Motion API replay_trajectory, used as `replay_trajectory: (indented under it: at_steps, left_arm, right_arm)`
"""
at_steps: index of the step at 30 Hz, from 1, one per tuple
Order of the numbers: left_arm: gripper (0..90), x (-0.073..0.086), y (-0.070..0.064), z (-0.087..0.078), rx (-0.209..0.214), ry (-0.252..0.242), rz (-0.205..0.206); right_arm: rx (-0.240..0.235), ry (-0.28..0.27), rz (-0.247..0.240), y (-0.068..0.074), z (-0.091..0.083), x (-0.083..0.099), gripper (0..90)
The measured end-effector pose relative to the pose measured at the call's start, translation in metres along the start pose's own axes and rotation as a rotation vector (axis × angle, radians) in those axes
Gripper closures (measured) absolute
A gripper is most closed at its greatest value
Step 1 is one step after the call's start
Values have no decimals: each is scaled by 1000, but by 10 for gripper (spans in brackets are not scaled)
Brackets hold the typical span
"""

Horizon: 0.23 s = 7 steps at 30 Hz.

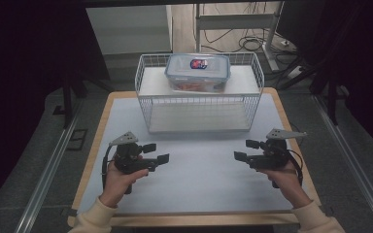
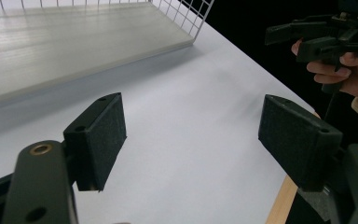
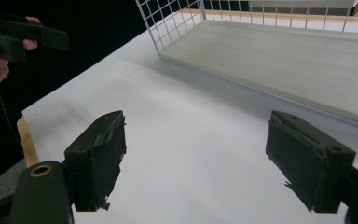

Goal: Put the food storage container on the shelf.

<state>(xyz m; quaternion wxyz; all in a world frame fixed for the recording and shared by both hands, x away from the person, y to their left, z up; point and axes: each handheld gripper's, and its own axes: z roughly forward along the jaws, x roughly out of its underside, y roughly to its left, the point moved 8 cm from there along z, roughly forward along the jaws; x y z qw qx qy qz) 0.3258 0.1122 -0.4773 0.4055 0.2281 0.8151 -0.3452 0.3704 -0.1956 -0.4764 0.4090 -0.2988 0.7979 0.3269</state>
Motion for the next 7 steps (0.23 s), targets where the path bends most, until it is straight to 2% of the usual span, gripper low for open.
replay_trajectory:
  at_steps: [4, 7]
  left_arm:
    - [234, 5, 3, 1, 24, 0, -35]
    - [232, 7, 4, 0, 16, 0, -31]
  right_arm:
    - [-6, -14, 14, 0, 1, 1, 174]
    - [38, -17, -25, -2, 0, 4, 145]
